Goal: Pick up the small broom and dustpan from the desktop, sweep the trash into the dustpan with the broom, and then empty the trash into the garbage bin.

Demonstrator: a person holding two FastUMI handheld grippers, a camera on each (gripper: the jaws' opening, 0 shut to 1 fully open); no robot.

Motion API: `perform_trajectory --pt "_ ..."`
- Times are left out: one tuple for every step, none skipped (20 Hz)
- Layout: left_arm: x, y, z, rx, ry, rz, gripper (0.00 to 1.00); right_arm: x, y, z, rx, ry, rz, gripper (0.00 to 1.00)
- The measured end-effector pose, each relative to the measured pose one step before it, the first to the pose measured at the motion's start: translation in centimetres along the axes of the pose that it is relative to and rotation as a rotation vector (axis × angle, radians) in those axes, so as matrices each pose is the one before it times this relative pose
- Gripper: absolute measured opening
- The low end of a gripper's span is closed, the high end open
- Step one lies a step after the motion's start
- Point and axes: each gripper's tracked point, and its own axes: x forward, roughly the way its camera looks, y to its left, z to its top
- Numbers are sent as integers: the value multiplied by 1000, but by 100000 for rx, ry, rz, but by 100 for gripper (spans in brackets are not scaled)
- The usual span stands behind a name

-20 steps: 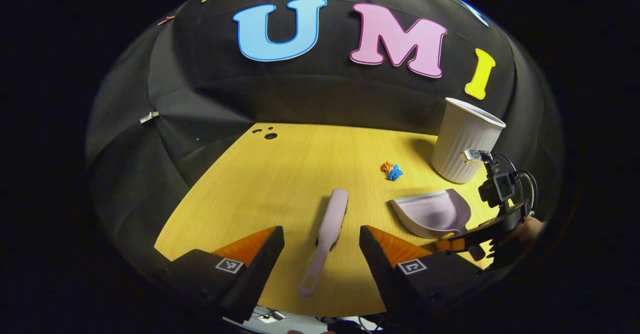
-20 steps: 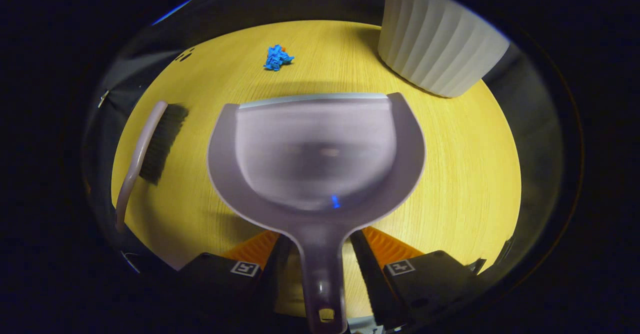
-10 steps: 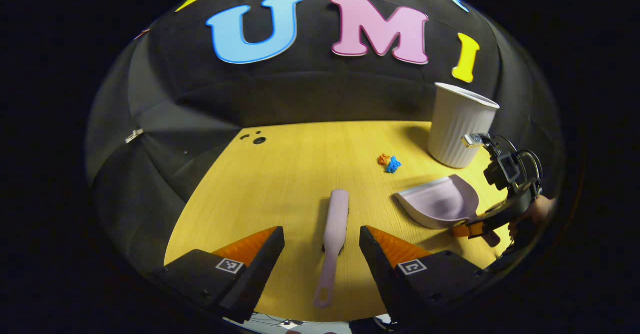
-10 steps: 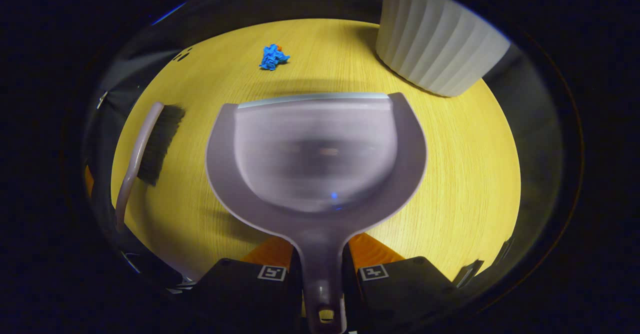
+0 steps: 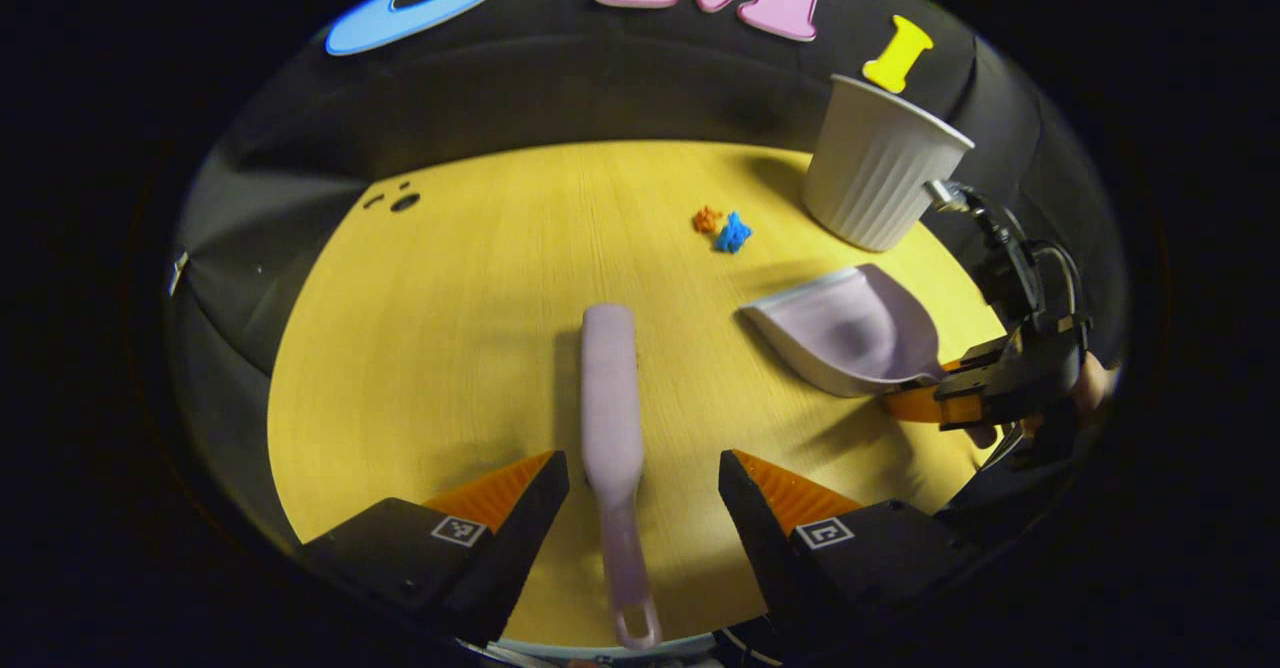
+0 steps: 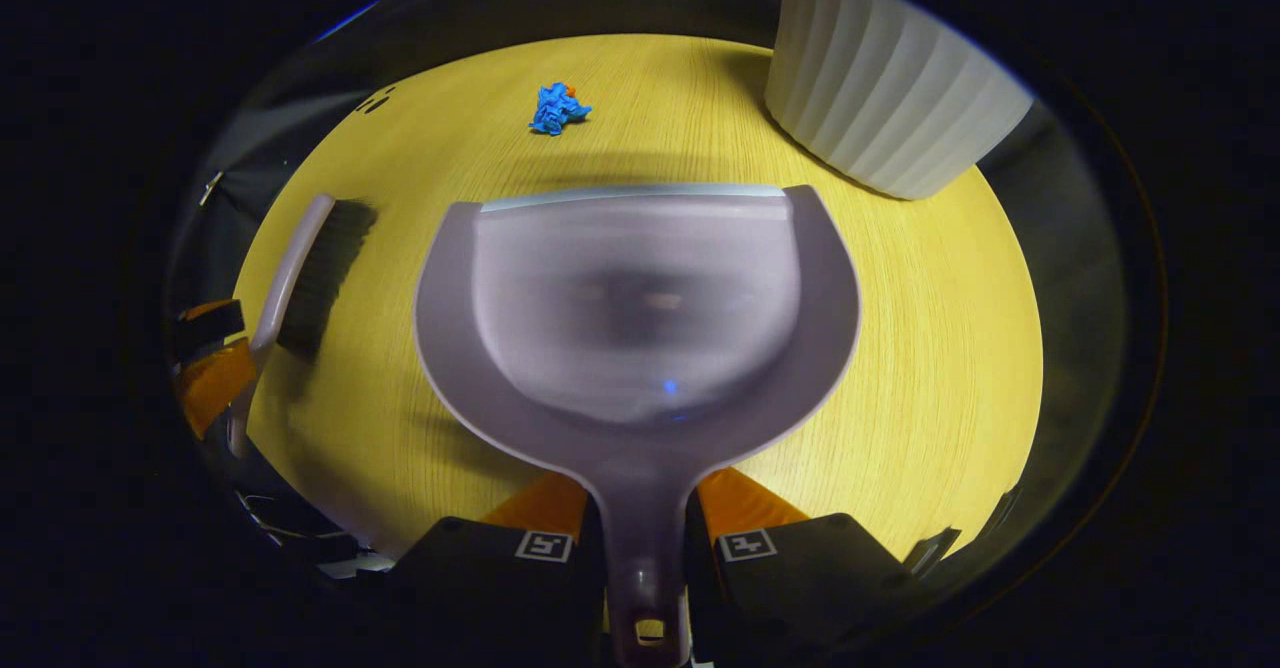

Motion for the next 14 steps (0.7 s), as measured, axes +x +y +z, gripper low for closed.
perform_trajectory --pt "789 69 -597 -2504 3644 -817 96 -21 -7 -25 490 134 -50 38" --pt "599 144 -491 -2094 2772 -324 96 -18 -11 1 314 89 -81 38" --pt "624 247 -54 -1304 1261 194 96 3 -5 8 79 -94 -85 38" --pt "569 151 -137 -743 2026 -80 96 -19 14 18 -175 -181 -5 38" --pt "372 276 -438 -301 2396 1219 96 54 6 -29 -257 -318 21 38" --pt "529 428 -165 601 1337 1591 95 -4 2 28 -253 -30 115 34" --pt "306 466 63 1131 -401 2568 95 18 13 26 -256 -25 209 38" --pt "210 237 68 1313 -488 2008 93 -25 -14 -27 -147 100 197 38" --pt "150 254 -68 1630 140 2356 91 15 -34 -1 13 50 62 38" --pt "84 211 91 2253 -812 1532 91 -18 1 23 -74 -102 -53 38" --pt "43 8 -33 1779 -109 1185 87 -9 31 13 -169 2 2 38" --pt "152 -164 -172 427 178 -38 87 40 6 29 -249 -72 85 38" --pt "-43 -108 156 -388 -912 98 87 119 83 -10 -125 -81 177 38" --pt "46 -185 -76 -533 -186 246 85 -106 -77 -14 -131 -74 41 34"
